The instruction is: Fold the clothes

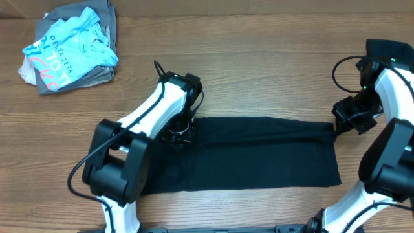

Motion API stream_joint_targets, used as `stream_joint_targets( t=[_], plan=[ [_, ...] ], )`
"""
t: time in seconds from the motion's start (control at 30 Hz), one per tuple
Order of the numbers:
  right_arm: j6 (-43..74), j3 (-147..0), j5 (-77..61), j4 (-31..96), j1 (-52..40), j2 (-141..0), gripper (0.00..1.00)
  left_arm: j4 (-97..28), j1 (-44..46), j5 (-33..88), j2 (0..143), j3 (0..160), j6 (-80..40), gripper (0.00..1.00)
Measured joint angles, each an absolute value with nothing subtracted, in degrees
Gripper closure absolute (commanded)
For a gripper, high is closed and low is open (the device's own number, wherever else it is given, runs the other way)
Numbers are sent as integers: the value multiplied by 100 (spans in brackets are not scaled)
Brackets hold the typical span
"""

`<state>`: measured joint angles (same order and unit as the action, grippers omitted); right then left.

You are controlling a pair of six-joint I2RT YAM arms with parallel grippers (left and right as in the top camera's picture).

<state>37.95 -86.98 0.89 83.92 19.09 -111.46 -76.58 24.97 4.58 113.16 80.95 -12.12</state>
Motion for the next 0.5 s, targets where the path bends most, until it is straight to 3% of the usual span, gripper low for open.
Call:
stream_joint_targets(
  t=[0.5],
  plan=[
    [3946, -8707, 408, 9317, 1907, -10971, 96, -8735, 2497, 228, 11004, 8145, -1253, 96]
  ],
)
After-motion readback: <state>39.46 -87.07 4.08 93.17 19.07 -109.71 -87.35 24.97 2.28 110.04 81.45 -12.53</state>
